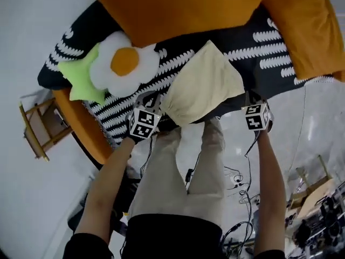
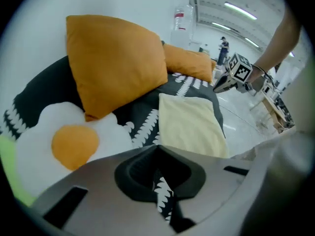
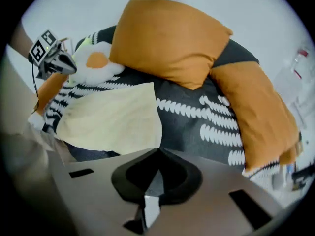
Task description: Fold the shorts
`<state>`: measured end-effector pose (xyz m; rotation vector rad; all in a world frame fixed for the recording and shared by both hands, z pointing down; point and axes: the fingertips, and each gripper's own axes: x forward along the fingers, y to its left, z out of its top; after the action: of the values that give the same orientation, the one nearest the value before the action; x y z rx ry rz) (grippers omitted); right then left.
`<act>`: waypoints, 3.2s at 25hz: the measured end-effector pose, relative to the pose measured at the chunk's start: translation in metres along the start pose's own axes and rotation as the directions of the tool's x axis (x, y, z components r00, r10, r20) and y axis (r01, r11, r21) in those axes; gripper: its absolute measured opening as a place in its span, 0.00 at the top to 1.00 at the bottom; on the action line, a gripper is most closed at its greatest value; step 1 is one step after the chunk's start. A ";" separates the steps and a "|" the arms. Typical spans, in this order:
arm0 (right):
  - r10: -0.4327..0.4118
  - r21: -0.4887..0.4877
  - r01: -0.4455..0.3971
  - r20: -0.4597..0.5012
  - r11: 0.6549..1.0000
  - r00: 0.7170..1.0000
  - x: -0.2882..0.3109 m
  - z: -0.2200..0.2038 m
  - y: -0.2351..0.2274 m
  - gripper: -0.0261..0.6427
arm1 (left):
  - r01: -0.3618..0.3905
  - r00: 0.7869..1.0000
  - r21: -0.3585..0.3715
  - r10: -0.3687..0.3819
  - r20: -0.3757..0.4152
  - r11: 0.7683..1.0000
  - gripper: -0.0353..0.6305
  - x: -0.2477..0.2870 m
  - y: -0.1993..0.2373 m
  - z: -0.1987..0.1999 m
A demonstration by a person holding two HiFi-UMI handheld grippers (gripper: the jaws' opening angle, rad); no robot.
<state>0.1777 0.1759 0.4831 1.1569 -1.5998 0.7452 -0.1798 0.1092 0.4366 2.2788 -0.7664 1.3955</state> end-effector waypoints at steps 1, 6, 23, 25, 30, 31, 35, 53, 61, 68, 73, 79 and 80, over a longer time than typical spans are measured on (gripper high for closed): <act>-0.014 0.088 0.013 0.010 0.996 1.000 -0.013 -0.014 0.012 0.94 | 0.039 0.999 0.048 -0.039 0.008 0.998 0.93 0.002 -0.001 0.010; -0.145 0.374 0.075 0.163 0.925 0.976 -0.079 -0.032 0.066 0.94 | 0.162 0.978 0.198 -0.184 0.099 0.967 0.93 -0.005 -0.023 0.070; -0.176 0.603 0.020 0.201 0.798 0.964 -0.021 -0.041 0.183 0.91 | 0.610 0.788 0.485 -0.544 -0.288 0.627 0.76 0.081 -0.074 0.028; -0.144 0.519 0.010 0.218 0.855 0.965 -0.008 -0.032 0.182 0.88 | 0.664 0.741 0.543 -0.553 -0.381 0.515 0.68 0.092 -0.089 0.027; -0.034 0.280 -0.029 0.216 0.960 0.976 0.019 -0.022 0.167 0.80 | 0.673 0.717 0.680 -0.479 -0.506 0.290 0.59 0.123 -0.123 0.025; -0.015 0.244 -0.042 0.228 0.969 0.974 0.026 -0.013 0.162 0.76 | 0.659 0.728 0.708 -0.449 -0.518 0.253 0.57 0.131 -0.123 0.031; 0.087 0.124 -0.123 0.262 0.985 0.961 0.042 0.013 0.172 0.71 | 0.638 0.747 0.753 -0.367 -0.555 0.161 0.64 0.150 -0.119 0.026; 0.132 0.078 -0.143 0.134 0.987 0.982 0.074 -0.022 0.186 0.65 | 0.618 0.755 0.786 -0.264 -0.600 -0.021 0.57 0.169 -0.076 -0.002; 0.122 0.023 -0.122 0.030 0.992 0.992 0.102 -0.026 0.186 0.64 | 0.580 0.782 0.814 -0.262 -0.566 -0.026 0.56 0.185 -0.081 -0.004; 0.175 0.041 -0.173 -0.053 0.984 0.983 0.099 -0.025 0.190 0.87 | 0.530 0.816 0.847 -0.246 -0.523 -0.042 0.79 0.180 -0.086 0.004; 0.149 0.066 -0.145 -0.055 0.987 0.987 0.074 -0.022 0.194 0.90 | 0.481 0.842 0.876 -0.299 -0.449 0.040 0.89 0.154 -0.081 0.008; 0.044 0.105 -0.056 0.111 0.993 0.993 -0.008 0.001 0.165 0.90 | 0.438 0.847 0.889 -0.393 -0.358 0.135 0.90 0.097 -0.083 0.056; 0.025 0.105 -0.039 0.132 0.994 0.991 -0.019 0.007 0.157 0.90 | 0.425 0.850 0.892 -0.405 -0.336 0.152 0.90 0.089 -0.082 0.069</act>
<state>0.0298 0.2320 0.4732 1.2828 -1.7074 0.7985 -0.0482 0.1123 0.4828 2.8574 1.1171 1.7860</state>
